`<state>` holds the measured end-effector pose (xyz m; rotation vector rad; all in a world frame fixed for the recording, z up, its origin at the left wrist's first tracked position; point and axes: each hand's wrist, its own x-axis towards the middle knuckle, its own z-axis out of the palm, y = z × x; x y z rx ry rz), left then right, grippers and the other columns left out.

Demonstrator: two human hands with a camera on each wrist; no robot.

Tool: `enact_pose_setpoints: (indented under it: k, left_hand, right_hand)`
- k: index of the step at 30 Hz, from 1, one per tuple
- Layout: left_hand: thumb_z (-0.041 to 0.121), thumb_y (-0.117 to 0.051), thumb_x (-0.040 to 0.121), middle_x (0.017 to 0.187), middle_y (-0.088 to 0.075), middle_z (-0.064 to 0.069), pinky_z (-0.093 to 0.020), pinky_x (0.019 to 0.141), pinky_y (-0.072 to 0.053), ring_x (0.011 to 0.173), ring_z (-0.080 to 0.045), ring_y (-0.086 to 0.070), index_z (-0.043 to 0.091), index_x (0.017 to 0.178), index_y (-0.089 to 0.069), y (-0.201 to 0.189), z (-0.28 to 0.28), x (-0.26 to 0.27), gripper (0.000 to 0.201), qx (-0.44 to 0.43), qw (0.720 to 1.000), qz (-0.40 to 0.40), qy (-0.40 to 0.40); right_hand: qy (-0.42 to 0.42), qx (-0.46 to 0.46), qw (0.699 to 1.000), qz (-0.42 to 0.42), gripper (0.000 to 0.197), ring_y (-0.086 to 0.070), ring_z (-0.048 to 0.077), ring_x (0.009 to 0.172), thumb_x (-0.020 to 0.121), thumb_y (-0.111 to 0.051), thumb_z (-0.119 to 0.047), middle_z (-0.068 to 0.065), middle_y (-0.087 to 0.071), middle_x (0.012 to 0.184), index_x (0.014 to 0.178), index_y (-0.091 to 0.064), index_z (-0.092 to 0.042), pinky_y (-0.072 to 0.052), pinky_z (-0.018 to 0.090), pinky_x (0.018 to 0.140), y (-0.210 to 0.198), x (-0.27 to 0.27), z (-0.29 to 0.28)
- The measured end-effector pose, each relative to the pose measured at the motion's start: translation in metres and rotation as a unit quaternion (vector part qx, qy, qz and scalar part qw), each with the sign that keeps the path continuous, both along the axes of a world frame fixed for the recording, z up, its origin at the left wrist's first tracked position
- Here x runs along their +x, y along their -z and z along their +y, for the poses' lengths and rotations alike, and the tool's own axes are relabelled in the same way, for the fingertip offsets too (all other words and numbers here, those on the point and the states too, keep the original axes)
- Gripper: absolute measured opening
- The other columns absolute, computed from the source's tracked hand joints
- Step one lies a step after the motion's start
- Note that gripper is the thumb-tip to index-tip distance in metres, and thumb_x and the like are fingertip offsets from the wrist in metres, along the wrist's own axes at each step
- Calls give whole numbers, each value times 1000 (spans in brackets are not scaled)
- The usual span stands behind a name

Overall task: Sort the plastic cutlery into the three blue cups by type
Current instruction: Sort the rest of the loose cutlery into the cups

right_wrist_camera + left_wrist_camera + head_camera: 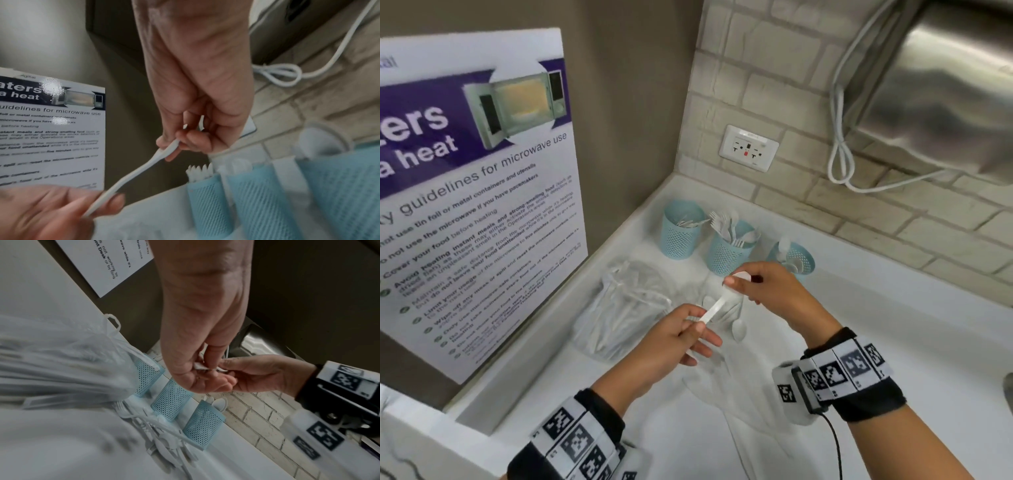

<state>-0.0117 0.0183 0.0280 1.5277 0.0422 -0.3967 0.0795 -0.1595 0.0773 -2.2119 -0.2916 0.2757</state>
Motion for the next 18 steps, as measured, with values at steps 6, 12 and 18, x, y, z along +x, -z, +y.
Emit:
enact_pose_setpoints:
  k: [6,12,18]
  left_hand:
    - [14,-45,99,84,-72,6,-20,63,-48,74,-7,-66,23,105,-57,1,1,0,16,14,1000,20,-17]
    - [14,-45,98,89,-72,3,-21,64,-49,75,-8,-67,23,106,-58,0,-1,-1,18,23,999,32,-22]
    - [14,-45,98,89,-71,3,-20,66,-49,75,-7,-66,21,107,-59,-2,2,-3,18,29,998,38,-33]
  right_hand:
    - [160,53,974,-154,16,-59,7,48,90,-64,-14,1,-68,69,82,-73,-24,-51,17,50,-42,3,-57]
    - [294,-9,909,-296,18,-64,6,55,93,-56,-16,-1,-70,91,99,-72,-19,-56,25,66,-60,9,-99]
    - [245,-161,916,-274,20,-69,29,79,92,-59,-19,12,-69,105,108,-72,-17,-54,42,82,-6,34,-108]
